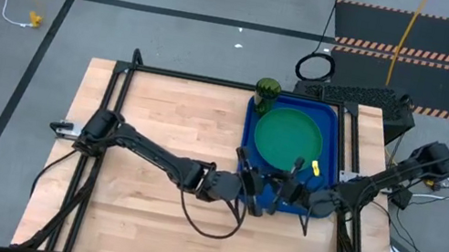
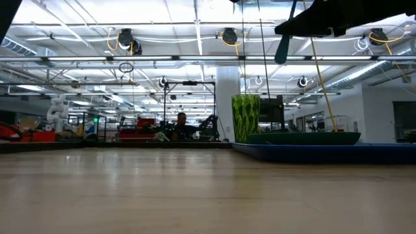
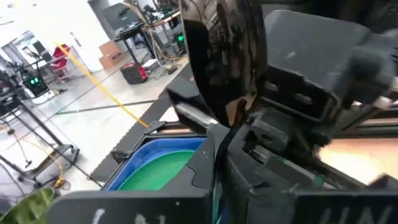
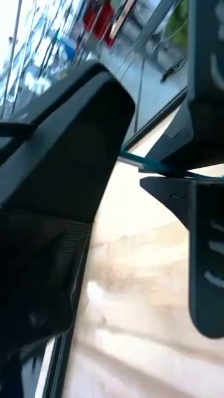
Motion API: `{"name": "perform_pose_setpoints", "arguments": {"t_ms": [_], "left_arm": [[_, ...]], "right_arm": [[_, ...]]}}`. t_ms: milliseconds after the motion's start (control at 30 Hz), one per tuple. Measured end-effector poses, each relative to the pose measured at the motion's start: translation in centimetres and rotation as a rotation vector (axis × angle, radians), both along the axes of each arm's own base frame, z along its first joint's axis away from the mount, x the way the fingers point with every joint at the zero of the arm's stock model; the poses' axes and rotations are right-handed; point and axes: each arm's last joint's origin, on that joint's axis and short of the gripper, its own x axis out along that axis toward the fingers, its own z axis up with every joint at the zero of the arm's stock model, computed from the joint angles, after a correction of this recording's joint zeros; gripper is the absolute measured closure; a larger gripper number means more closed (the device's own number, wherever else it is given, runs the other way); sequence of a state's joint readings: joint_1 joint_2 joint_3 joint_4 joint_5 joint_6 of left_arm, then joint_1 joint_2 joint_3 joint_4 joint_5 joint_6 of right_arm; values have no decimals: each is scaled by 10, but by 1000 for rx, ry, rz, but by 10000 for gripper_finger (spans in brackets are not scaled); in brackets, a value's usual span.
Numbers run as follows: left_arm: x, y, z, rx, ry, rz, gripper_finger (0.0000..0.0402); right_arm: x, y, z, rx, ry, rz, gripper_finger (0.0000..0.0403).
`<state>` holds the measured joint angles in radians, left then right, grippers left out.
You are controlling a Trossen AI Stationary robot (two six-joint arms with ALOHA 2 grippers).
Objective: Pick and place plate/cup/fork/spoon on tray
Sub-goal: Put the blue spoon on the blue tray to the left of the blue fork
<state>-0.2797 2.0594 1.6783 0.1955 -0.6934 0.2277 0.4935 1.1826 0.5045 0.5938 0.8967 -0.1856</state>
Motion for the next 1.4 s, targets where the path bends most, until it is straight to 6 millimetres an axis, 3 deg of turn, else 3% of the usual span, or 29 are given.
{"name": "perform_pose_setpoints", "arguments": {"t_ms": [200, 400, 600, 867, 1000, 1200, 1400], "left_arm": [[-16, -7, 25, -45, 6, -138, 394], [-33, -19, 51, -8, 28, -446, 394], [-34, -27, 51, 100, 43, -713, 394], [-32, -27, 44, 267, 20, -1050, 395], [-31, -22, 44, 356, 12, -1085, 397], [-26, -6, 40, 356, -6, -1181, 395], [-21, -5, 32, 410, -15, -1237, 394]], "right_arm": [[-6, 0, 11, 26, -13, 159, 381], [-18, 2, 24, 151, -38, 458, 337], [-28, 3, 31, 309, -37, 655, 284], [-24, 4, 28, 489, 22, 847, 225], [-16, 3, 19, 541, 78, 876, 214], [-5, 2, 12, 570, 96, 950, 207], [0, 0, 10, 596, 99, 991, 207]]}}
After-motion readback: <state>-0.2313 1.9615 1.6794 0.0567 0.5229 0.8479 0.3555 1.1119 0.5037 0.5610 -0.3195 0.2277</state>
